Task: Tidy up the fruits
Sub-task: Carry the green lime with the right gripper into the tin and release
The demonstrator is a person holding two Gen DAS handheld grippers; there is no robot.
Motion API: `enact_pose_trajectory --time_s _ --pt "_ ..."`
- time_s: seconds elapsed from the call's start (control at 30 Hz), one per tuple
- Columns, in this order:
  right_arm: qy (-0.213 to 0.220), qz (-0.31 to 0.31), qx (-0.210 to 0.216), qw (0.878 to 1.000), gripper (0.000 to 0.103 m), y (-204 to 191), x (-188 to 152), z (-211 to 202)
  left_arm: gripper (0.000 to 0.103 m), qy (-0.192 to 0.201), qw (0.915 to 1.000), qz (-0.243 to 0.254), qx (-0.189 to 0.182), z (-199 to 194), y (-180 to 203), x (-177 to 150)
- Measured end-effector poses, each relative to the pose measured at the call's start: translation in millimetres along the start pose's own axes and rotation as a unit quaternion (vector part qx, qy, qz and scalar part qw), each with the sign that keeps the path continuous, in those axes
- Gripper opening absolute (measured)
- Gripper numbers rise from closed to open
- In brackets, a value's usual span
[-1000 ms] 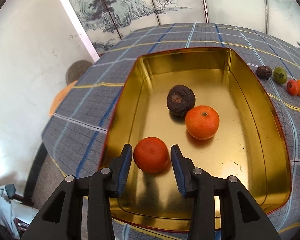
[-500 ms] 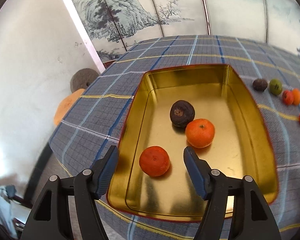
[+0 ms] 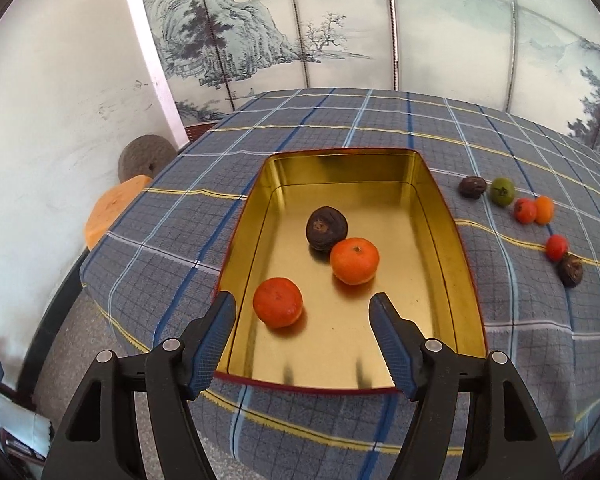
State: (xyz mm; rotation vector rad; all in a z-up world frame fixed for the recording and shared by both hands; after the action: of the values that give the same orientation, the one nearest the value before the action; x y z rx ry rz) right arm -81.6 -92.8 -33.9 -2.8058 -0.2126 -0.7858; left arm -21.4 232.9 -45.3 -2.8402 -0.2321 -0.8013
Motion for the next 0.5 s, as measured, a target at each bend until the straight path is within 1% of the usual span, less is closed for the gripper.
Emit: enact_pose_trajectory --time_s 0.03,0.1,0.2,0.27,0.3,0.37,0.4,0.43,0.5 --pt "-0.006 -0.005 -0.008 1.0 0.037 -1 0 3 0.07 0.001 1.0 0.001 0.0 -1 0 -1" --pt "-0.011 -0.006 -0.002 1.0 0.037 -2 -3 7 0.071 0.001 1.0 0.005 0.002 -2 0 -3" --pt "-0.018 -0.018 -0.008 1.0 0.037 -9 -5 13 0.071 0.0 1.0 0.003 0.0 -2 -2 -3" --pt "-0.038 -0.023 -0.003 0.999 0.039 -14 -10 22 0.071 -0.003 1.0 0.001 -0.006 -2 -2 -3" --pt "-0.032 -0.027 -0.01 0.999 0.041 -17 -12 22 0.071 -0.002 1.0 -0.001 -0.007 -2 -2 -3" --pt "-0.031 -0.031 -0.021 0.999 0.042 -19 -13 22 0.071 0.001 1.0 -0.001 -0.01 -5 -2 -4" --pt "-0.031 -0.03 -0.021 0.999 0.04 -20 -14 22 0.071 0.003 0.9999 0.0 -0.01 -6 -2 -4" --pt "-0.033 -0.032 -0.021 0.999 0.033 -21 -14 22 0.071 0.006 0.9999 0.001 -0.011 -8 -3 -5" --pt "-0.038 -0.043 -0.024 0.998 0.033 -26 -13 20 0.071 0.012 0.9998 -0.005 -0.017 -12 -7 -7"
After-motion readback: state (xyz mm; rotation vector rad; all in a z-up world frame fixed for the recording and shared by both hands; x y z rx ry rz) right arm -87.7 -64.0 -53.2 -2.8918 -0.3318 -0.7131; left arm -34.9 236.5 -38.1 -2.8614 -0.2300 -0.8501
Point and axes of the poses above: each gripper's, at about its wrist camera, not at the fingertips, and z roughly the way its jaws point, y to its right, x to its top, the point moved 4 cm from there along z, roughly the way its jaws point, and after that the axes turned 11 degrees about -y, right-handed, at the moved point
